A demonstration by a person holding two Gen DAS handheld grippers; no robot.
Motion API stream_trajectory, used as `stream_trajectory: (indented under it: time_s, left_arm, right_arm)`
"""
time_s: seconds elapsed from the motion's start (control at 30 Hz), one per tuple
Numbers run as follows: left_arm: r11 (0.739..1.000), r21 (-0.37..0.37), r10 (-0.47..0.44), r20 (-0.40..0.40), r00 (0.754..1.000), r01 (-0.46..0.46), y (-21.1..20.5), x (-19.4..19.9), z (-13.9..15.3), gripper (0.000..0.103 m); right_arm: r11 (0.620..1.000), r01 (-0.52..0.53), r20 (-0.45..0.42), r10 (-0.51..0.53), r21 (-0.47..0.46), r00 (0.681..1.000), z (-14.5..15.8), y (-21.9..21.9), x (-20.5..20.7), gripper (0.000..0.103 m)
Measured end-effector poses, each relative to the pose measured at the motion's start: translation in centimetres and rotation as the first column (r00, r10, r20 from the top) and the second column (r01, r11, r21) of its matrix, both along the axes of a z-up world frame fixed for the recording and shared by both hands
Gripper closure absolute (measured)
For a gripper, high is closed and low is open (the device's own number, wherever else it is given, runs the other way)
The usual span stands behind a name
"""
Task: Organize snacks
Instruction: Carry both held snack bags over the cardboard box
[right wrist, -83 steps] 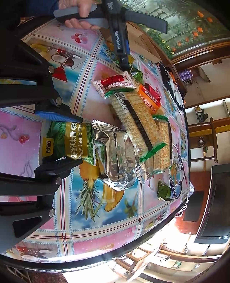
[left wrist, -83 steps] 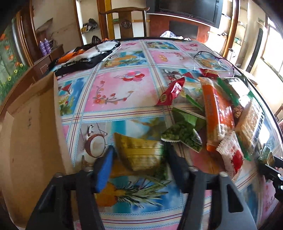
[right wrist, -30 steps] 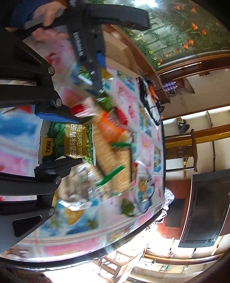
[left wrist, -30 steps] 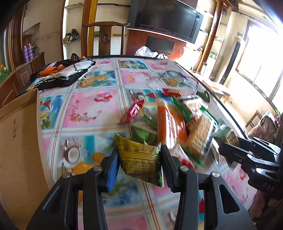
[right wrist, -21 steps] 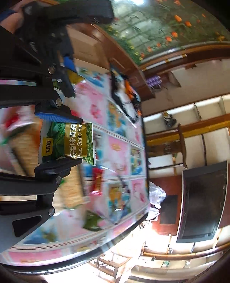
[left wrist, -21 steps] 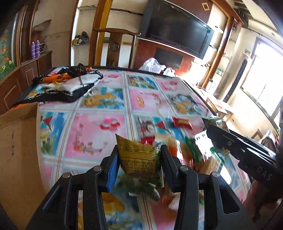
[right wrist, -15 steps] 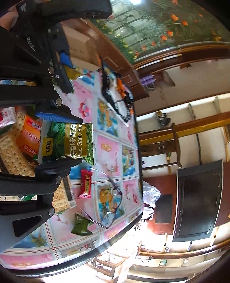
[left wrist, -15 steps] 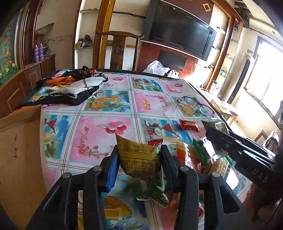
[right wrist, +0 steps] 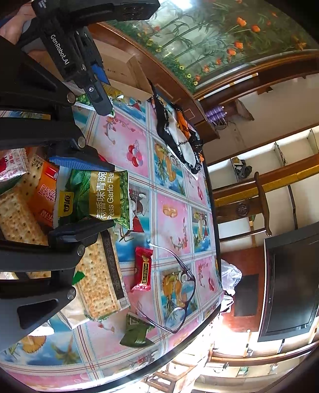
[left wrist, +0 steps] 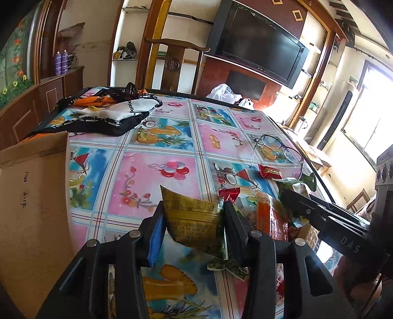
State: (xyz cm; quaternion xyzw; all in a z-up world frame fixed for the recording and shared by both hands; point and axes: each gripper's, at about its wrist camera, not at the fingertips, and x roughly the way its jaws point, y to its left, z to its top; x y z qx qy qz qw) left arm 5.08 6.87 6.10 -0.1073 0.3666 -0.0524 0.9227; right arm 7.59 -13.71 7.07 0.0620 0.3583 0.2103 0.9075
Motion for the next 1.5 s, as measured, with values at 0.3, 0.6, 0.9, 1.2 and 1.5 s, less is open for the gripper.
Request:
stream_trajectory:
  time_s: [0.3,0.6,0.9,1.2,1.5]
  left_arm:
    - [1.0,0.004,0.004,-0.018,1.0,-0.004,0.0,0.3,-0.5,0.059]
    - [1.0,-0.013,0.013,-0.015,1.0,-0.013,0.6,0.1,-0.1,0.059]
    - [1.0,-0.021,0.013,0.002,1.0,-0.013,0.8,-0.2,0.5,0.059]
    - [0.999,-0.031,0.039,-0.001,0.999,-0.039,1.8,-0.1,0.6,0.059]
    - [0.998,-0.04,0.044,0.01,0.999,-0.044,2.3,-0.2,0.8,0.059]
  right_arm:
    - [1.0,-0.015,-0.009,0.016,0.019,1.0,0.0,0.3,0.0,0.063]
    - [1.0,-0.019,-0.005,0.019,0.01,1.0,-0.1,0.8,-0.1,0.063]
    - [0.999,-0.028,-0.014,0.028,0.026,1.0,-0.2,0.9,-0.3,0.063]
    - [0.999,-0.039,-0.004,0.039,0.019,0.999,-0.3,1.4,-0.5,0.063]
    - [0.998,-0.055,-0.013,0.055,0.029,0.998,-0.4,1.6,-0.5,0.063]
